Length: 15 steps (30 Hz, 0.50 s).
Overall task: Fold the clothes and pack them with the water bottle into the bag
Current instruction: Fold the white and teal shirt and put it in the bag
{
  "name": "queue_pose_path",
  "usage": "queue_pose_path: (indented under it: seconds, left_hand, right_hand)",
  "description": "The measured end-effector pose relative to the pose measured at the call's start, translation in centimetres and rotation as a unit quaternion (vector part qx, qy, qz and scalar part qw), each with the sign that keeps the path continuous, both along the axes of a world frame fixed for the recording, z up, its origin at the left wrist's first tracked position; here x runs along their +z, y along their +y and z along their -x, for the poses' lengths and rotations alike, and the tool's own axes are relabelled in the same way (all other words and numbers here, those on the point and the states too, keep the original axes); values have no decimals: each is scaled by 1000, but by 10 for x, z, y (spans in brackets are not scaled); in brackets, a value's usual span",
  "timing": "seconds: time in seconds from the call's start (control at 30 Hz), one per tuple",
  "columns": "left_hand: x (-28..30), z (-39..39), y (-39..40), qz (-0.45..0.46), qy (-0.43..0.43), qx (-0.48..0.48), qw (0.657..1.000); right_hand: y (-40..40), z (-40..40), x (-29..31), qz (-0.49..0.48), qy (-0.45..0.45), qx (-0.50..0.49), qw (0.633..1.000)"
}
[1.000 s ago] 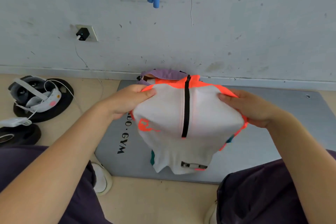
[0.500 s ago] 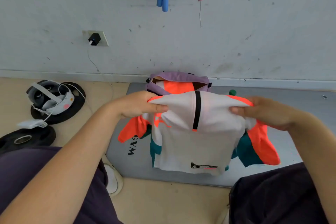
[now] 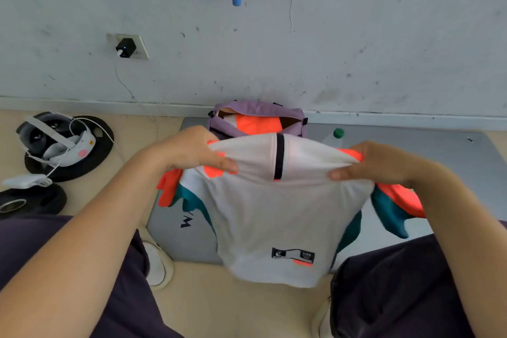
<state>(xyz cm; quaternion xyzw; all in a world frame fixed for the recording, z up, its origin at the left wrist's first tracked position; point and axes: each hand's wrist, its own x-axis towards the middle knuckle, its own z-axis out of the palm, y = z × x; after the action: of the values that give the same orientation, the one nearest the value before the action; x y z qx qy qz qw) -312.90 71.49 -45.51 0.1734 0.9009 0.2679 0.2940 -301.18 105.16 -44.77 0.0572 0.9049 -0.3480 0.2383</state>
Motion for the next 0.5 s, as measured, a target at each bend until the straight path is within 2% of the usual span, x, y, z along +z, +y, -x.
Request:
queue_pose_path:
  seconds: [0.13,0.23,0.37,0.5]
  left_hand:
    - [-1,11,4,-166,91,83,978]
    - [2,21,12,-229,135,140,954]
    - [3,26,11,-237,146,175,944]
    - [-13,9,2,-207,81,130,966]
  right_hand:
    - [-4,18,-5,64,172,-181,966]
    - [-12,32,5,85,226,-213,947]
    - [-17,40,16,69,219,-195,954]
    - [-18,26,3,84,142,-174,971]
